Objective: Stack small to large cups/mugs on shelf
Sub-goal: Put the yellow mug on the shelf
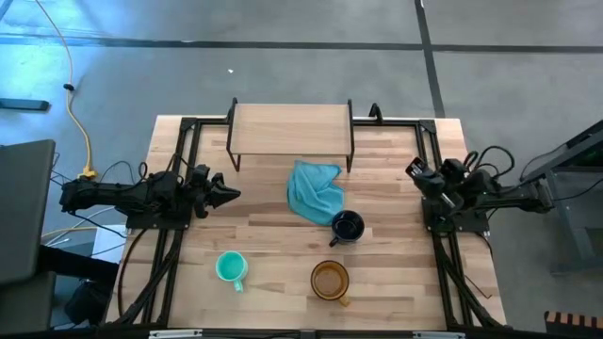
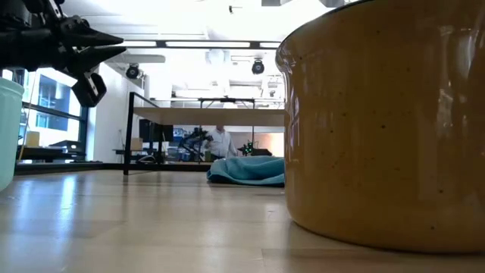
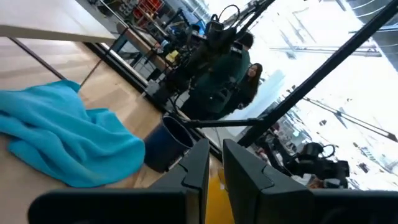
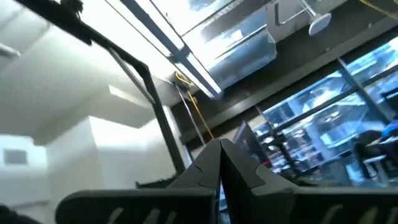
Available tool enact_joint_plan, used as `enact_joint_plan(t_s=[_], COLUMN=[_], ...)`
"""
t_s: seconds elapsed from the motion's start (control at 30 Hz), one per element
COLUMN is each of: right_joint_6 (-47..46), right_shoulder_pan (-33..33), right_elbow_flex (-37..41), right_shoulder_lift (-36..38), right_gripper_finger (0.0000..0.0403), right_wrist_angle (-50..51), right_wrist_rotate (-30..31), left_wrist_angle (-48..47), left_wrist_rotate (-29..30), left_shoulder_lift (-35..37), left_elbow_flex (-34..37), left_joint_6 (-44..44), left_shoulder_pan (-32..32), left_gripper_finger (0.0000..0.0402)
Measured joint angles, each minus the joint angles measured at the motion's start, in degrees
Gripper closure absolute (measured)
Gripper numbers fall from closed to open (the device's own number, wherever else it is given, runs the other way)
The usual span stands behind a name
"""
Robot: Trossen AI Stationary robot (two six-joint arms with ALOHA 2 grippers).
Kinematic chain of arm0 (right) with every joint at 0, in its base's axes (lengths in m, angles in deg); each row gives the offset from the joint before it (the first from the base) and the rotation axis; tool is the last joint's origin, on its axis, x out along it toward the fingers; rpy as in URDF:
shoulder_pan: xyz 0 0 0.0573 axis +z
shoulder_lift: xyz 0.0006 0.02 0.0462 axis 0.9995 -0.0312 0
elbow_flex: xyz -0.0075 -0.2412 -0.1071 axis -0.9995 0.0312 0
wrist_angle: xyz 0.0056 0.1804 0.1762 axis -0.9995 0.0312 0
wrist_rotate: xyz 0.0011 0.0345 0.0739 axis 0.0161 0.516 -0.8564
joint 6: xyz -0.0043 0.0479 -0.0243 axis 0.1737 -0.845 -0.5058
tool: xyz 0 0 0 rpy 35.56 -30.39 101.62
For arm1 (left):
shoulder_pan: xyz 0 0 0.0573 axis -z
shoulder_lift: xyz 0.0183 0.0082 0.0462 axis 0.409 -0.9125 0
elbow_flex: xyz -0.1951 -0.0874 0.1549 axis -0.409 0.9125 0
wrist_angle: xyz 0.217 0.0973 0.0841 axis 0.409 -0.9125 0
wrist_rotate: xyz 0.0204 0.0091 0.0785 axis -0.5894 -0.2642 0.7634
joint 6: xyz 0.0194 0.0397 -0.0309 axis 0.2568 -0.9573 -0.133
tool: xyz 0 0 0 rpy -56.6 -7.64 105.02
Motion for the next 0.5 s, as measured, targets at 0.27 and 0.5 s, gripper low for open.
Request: enact_joint_plan(t_s=[0.27,0.5], right_joint_6=[-8.8,-8.5], right_shoulder_pan=[0.0,0.0], right_elbow_flex=[-1.5,-1.5], right_shoulder_lift=[0.0,0.0], right_gripper_finger=[0.0402,0.0402], right_wrist_angle=[-0.1,2.7], right_wrist_rotate=[0.0,2.1], left_wrist_angle=[1.5,11.6], left_wrist_rotate=[3.6,2.5], left_shoulder_lift=[0.0,0.0], left_elbow_flex=[0.0,0.0], left_joint_6=[4.5,4.7], left_shoulder_pan=[0.0,0.0], left_gripper_finger=[0.0364,0.0364])
